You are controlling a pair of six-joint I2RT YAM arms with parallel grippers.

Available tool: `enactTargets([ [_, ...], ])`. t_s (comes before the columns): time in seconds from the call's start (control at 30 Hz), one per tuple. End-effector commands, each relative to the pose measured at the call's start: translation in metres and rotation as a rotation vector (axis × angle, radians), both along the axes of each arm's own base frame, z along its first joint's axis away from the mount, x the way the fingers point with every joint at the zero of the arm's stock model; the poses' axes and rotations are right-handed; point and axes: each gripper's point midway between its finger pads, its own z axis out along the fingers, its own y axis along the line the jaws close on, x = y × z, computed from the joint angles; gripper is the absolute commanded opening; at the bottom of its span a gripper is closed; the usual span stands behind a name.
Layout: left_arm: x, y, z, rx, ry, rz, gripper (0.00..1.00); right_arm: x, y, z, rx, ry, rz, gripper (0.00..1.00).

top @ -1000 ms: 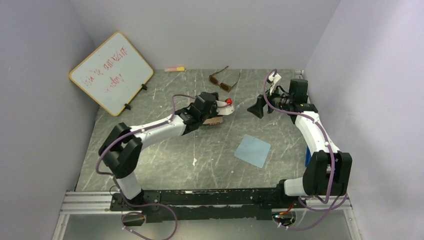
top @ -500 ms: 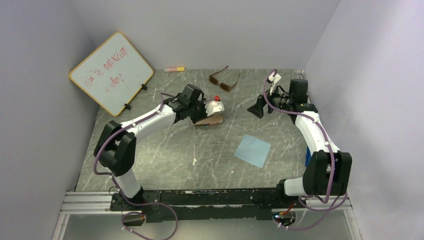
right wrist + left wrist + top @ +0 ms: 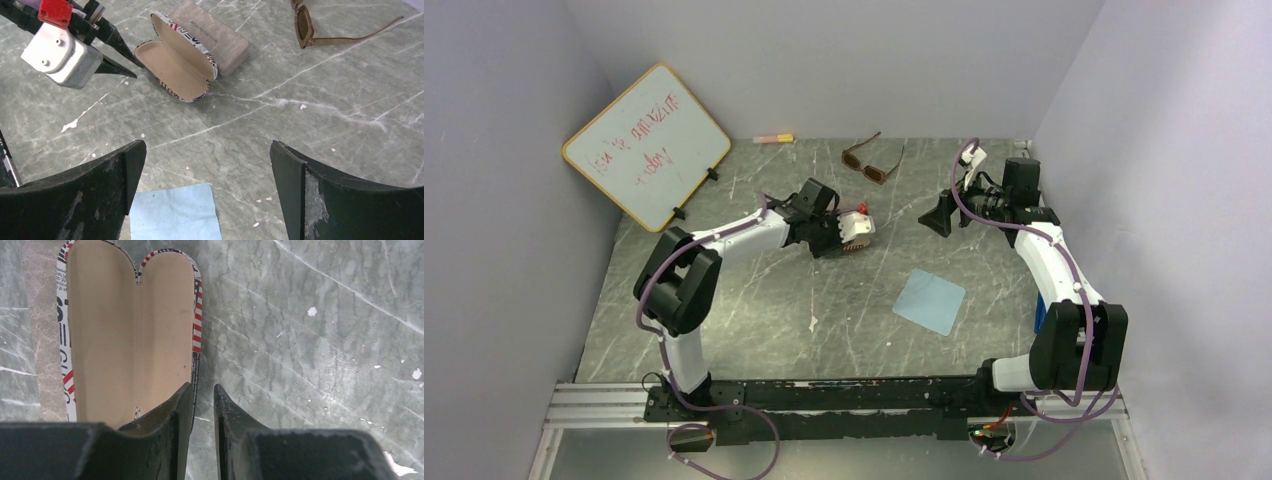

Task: Organize the sunglasses
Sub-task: Place the sunglasses case at the center of the board.

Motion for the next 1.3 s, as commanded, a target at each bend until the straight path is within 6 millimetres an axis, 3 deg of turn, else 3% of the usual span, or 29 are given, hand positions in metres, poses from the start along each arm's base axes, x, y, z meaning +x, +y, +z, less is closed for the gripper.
enactTargets([
  [0.0, 0.011, -0.010, 0.005, -0.033, -0.024, 0.016, 0.27, 0.001, 0.001, 0.004, 0.016, -0.014, 0.014, 1.00],
  [0.83, 0.012, -0.008, -0.028, 0.060, -0.096, 0.042, 0.08, 0.001, 0.002, 0.003, 0.023, -0.008, 0.022, 1.00],
  [1.27, 0.019, -0.007, -0.038, 0.089, -0.153, 0.101, 0.05, 0.000, 0.002, 0.003, 0.023, -0.008, 0.024, 1.00],
])
